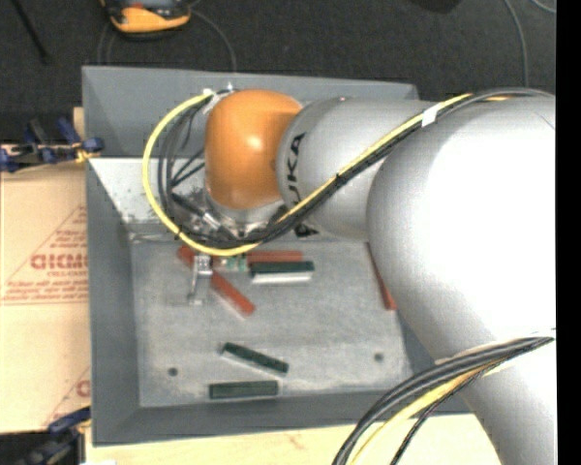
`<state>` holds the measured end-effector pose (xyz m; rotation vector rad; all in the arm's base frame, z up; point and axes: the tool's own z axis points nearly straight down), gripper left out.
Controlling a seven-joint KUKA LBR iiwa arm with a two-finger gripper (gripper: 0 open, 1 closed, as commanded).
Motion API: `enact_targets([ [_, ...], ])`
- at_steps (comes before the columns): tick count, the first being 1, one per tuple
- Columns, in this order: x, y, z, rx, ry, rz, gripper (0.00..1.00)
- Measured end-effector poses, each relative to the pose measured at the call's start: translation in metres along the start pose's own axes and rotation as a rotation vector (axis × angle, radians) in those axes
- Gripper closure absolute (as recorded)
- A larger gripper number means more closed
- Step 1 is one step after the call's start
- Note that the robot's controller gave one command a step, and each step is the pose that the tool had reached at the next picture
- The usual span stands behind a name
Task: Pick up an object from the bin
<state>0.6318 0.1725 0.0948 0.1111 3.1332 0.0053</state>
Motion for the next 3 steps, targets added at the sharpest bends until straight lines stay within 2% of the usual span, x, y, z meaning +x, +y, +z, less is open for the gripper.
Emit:
enact_targets([
  [1,0.003,-0.025,0.014,0.007,0.011,-0.057,0.0],
  [2,-0.013,-0.05,-0.005,0.001,0.0,-0.056,0.0],
  [3,-0.002,-0.059,0.017,0.001,0.001,0.08,0.0],
])
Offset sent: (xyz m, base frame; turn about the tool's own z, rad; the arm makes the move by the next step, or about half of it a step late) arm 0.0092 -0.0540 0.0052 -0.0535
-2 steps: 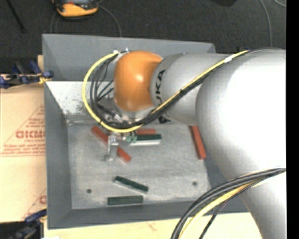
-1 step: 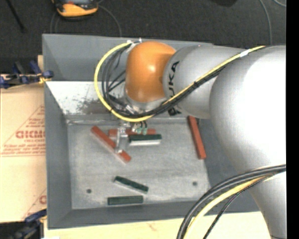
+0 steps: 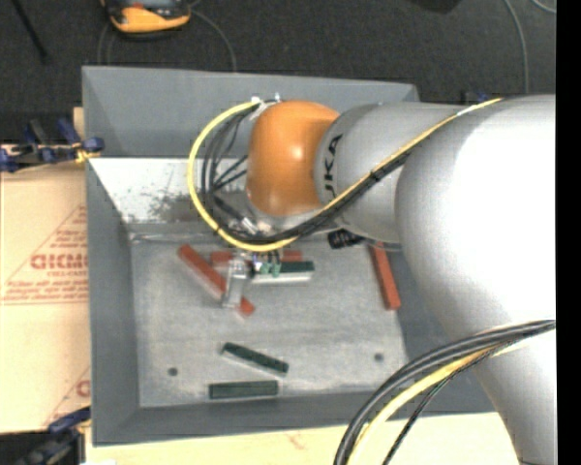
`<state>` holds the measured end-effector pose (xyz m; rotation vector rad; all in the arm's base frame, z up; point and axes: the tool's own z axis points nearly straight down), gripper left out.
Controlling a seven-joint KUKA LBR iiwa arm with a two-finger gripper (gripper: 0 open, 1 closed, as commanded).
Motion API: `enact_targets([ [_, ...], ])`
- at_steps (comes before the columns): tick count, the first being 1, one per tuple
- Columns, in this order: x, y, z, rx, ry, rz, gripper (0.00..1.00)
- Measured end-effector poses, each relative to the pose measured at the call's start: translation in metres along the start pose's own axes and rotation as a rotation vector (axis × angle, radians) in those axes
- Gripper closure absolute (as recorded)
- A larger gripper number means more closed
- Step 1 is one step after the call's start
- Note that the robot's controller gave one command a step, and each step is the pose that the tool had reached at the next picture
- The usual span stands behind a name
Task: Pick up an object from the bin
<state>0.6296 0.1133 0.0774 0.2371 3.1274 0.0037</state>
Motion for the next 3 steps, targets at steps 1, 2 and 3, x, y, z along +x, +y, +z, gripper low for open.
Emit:
enact_targets([
  [1,-0.0012,0.0094,0.0027,0.001,-0.004,-0.021,1.0],
  [2,-0.0012,0.0094,0.0027,0.001,-0.004,-0.021,1.0],
  [3,0.0001,0.009,-0.0028,0.001,-0.002,-0.02,1.0],
])
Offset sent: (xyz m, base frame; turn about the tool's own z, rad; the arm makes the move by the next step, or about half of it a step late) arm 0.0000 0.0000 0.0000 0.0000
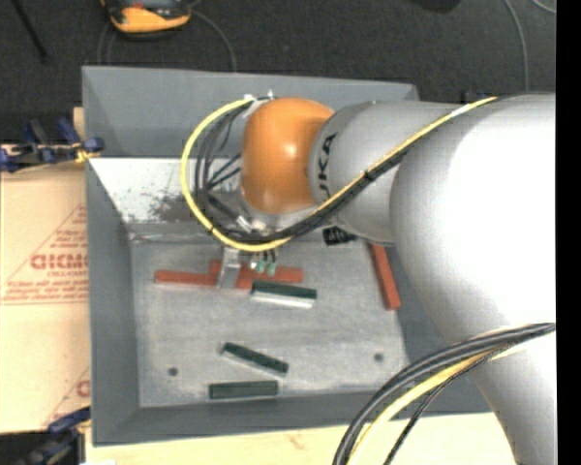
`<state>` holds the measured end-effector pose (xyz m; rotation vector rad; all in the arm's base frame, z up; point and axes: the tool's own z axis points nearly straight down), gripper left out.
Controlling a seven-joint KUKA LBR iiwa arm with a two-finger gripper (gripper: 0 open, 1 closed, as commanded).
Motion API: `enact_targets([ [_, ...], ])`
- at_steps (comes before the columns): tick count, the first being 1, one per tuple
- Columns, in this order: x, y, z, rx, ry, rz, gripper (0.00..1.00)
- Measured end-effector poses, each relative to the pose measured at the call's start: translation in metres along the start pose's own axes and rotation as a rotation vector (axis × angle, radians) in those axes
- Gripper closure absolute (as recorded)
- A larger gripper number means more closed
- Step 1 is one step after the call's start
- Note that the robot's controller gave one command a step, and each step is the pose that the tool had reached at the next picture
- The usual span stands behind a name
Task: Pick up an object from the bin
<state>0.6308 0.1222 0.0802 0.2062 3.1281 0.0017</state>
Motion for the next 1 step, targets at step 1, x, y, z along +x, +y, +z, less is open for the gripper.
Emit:
enact_targets([
  [1,0.0015,-0.0002,-0.02,0.002,0.008,0.0,1.0],
])
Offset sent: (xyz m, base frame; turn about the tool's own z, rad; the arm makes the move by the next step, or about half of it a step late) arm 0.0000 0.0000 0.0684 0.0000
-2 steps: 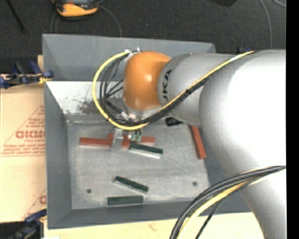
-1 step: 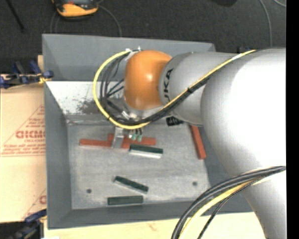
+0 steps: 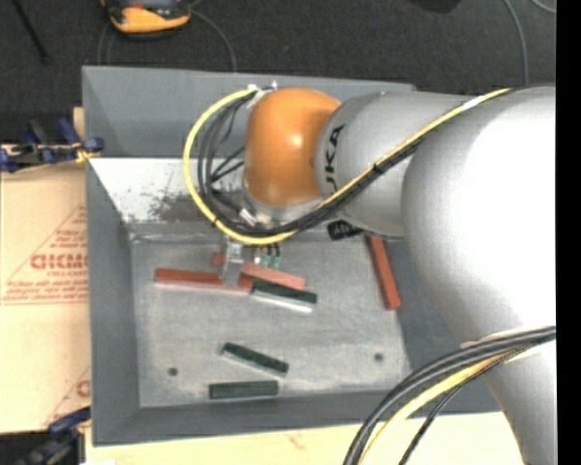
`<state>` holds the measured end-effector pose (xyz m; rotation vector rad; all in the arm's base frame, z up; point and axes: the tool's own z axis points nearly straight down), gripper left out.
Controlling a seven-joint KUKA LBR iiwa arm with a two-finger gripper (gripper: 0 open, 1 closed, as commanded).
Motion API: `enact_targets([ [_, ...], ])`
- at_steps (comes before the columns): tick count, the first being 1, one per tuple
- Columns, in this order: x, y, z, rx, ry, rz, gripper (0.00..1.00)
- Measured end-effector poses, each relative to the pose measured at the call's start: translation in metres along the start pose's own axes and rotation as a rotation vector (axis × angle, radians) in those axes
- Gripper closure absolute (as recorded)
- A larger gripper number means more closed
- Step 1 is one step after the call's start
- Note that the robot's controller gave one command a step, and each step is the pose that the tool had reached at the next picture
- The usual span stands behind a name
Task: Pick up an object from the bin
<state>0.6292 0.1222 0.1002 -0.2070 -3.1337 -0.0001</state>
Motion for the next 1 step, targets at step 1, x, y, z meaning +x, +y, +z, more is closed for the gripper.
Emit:
enact_targets([
  [1,-0.0016,0.0005,-0.0169,-0.002,-0.004,0.001,1.0],
])
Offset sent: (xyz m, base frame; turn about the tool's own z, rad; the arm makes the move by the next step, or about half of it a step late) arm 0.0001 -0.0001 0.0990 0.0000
